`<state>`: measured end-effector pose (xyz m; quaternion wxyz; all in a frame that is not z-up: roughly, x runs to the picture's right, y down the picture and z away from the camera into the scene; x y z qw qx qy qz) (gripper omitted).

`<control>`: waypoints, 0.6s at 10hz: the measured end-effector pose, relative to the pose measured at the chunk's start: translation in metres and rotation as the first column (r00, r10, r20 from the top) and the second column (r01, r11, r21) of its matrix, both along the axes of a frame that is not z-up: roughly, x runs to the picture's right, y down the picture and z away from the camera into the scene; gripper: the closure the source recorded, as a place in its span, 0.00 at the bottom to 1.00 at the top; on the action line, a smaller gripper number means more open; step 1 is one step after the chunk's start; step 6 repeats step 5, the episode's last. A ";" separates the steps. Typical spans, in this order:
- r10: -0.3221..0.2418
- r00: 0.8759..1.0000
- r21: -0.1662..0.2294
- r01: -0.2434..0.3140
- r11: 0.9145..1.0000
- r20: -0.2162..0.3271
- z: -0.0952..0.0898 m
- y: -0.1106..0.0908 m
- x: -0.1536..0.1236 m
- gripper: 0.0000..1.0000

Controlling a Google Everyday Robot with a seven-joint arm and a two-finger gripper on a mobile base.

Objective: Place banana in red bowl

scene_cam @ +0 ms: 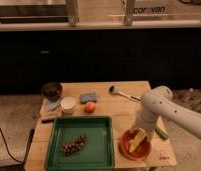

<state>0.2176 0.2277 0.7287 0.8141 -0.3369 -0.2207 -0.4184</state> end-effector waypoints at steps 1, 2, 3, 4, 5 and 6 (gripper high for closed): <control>0.003 1.000 -0.001 -0.003 1.000 -0.014 0.001 0.000 0.004 0.20; 0.004 1.000 -0.002 -0.004 1.000 -0.030 0.003 -0.001 0.009 0.20; 0.004 0.999 -0.001 -0.004 1.000 -0.037 0.004 -0.003 0.011 0.20; 0.010 0.998 0.005 -0.010 1.000 -0.054 0.006 -0.007 0.019 0.20; 0.020 0.997 0.009 -0.019 1.000 -0.069 0.006 -0.012 0.026 0.20; 0.020 0.997 0.009 -0.019 1.000 -0.069 0.006 -0.012 0.026 0.20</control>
